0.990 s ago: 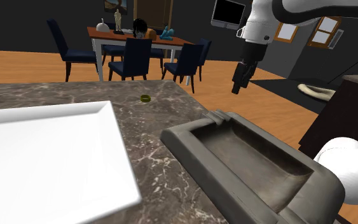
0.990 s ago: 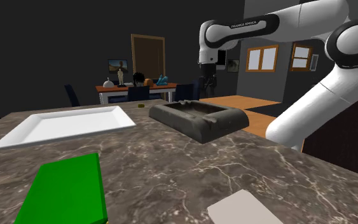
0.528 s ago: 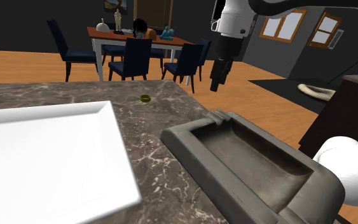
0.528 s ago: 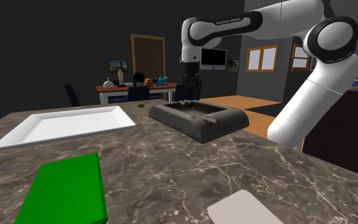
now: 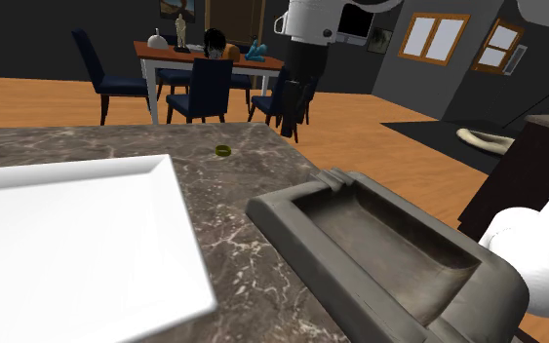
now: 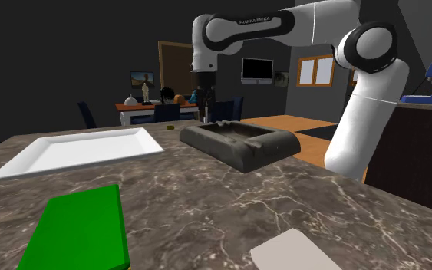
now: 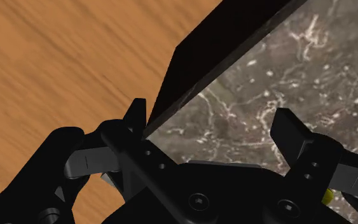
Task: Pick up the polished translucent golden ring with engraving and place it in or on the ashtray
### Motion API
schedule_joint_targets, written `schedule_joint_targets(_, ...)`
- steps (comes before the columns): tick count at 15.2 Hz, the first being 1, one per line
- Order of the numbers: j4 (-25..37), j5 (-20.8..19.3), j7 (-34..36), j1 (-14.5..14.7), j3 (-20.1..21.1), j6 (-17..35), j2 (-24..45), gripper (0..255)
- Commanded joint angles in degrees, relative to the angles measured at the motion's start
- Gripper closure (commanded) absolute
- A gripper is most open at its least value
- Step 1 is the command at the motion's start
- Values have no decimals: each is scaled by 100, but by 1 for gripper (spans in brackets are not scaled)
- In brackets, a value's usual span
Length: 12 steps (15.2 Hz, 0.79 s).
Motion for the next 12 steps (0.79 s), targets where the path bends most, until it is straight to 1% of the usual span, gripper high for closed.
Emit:
schedule_joint_targets(1, 338, -56, 14, 106, 155, -12, 314, 0)
schedule_joint_targets(6, 1340, -307, 89, 409, 538, -169, 1167, 0)
schedule_joint_targets(10, 2259, -610, 164, 736, 823, -386, 1908, 0)
schedule_joint_targets(11, 2330, -635, 169, 766, 839, -405, 1963, 0)
schedule_joint_targets(12, 2219, -623, 163, 759, 833, -318, 1937, 0)
